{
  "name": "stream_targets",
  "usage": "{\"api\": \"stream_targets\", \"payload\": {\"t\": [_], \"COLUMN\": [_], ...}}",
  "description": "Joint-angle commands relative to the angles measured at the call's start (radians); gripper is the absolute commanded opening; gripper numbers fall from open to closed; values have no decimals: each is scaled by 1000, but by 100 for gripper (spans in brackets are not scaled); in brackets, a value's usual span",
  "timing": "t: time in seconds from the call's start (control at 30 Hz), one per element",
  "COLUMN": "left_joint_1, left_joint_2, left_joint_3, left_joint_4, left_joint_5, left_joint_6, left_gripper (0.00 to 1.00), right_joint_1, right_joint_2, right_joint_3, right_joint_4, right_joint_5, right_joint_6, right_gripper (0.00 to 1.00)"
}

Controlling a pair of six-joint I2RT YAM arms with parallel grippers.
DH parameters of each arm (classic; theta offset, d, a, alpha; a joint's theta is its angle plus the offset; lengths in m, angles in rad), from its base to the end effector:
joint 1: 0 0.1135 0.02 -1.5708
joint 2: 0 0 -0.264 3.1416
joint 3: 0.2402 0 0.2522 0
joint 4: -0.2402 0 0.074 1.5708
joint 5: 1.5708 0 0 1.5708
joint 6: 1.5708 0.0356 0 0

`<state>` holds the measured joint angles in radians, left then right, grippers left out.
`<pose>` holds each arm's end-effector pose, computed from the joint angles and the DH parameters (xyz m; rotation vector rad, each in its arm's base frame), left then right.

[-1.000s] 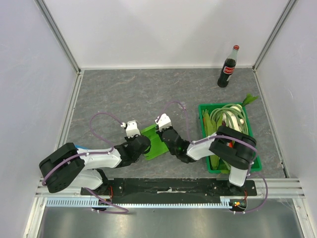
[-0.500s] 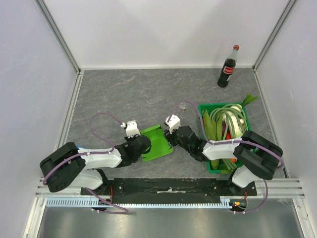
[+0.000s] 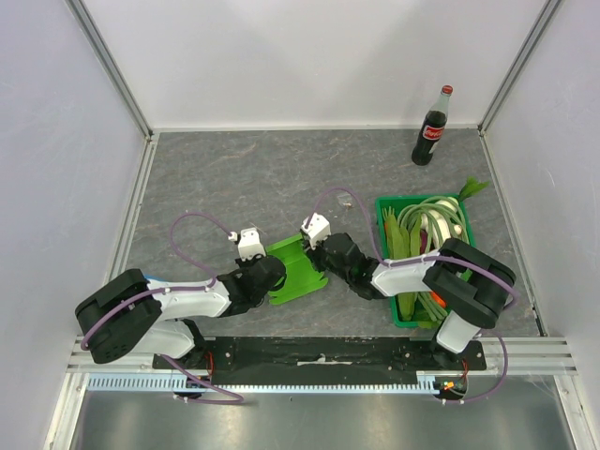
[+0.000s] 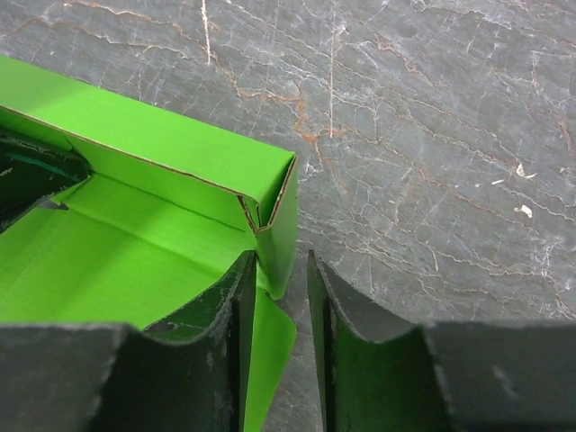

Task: Fold the paper box

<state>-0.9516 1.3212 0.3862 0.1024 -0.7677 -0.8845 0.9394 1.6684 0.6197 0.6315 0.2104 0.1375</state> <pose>0.1452 -0.1612 0.1342 -0.2586 2.1191 -0.1308 0.1945 0.2534 0.1497 -0.6562 1.9012 0.4876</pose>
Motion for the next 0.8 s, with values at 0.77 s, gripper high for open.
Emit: {"api": "stream_targets", "payload": {"t": [0.77], "left_joint_1": [-16], "left_joint_2": [-174], "left_joint_3": [-40], "left_joint_4": [80], "left_joint_5": [136], "left_joint_6": [-19], "left_gripper": [2], "right_joint_1": [170], "right_joint_2": [373], "right_joint_3": [353], "right_joint_4": [-8], "right_joint_5": [788], "right_joint_6": [206], "right_gripper": [0]}}
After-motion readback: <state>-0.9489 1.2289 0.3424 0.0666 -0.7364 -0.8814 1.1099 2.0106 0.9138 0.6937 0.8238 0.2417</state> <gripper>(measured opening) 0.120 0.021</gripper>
